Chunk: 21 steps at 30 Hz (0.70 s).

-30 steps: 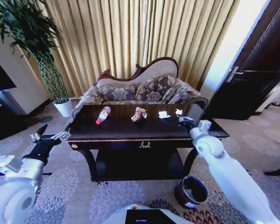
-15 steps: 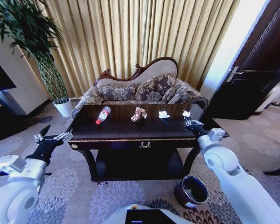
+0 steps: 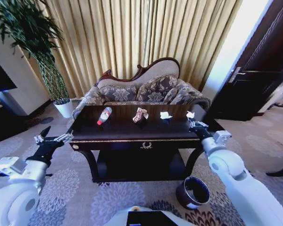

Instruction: Move to the front of the table and place the trash on the table into the trash bin.

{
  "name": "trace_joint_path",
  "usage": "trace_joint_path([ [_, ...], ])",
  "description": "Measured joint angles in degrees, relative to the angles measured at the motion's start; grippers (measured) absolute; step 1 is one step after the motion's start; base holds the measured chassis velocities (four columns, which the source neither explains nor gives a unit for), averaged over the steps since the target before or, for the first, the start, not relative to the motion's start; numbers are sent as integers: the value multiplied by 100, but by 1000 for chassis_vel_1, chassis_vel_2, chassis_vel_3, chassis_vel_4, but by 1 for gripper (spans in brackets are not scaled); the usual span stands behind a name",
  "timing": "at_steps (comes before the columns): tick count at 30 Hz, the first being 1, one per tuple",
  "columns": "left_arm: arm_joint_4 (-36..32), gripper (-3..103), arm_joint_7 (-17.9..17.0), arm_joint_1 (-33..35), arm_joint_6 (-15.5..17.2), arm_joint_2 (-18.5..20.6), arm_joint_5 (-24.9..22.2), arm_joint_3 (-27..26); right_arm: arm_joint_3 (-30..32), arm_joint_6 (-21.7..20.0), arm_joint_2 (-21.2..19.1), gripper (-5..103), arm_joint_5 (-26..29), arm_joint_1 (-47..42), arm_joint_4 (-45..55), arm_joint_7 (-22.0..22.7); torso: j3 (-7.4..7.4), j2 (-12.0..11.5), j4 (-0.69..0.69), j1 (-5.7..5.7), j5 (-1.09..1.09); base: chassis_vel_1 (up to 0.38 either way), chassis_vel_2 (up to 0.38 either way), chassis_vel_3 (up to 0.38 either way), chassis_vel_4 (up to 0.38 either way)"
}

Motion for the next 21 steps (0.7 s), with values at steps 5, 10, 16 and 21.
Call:
trace_joint_path([
  [5,0,100,6,7,2,-12,1,7,7,-1,-6,0,-8,-22,17,4,0,0,-1,0,-1,49,-45,-61,55],
  [10,0,100,13,17,2,-9,1,-2,20,-2,20,0,-23,-58,81,8,0,0,-2,0,-1,81,-75,-66,57],
  [16,0,100,16,13,2,14,-7,-21,21,-1,54,0,-59,-73,98,16,0,0,-2,-1,-1,81,-92,-75,68],
  [21,0,100,20,10,-1,0,-9,-13,16,2,68,0,-91,-89,91,19,0,0,-1,0,-1,66,-75,-75,72],
])
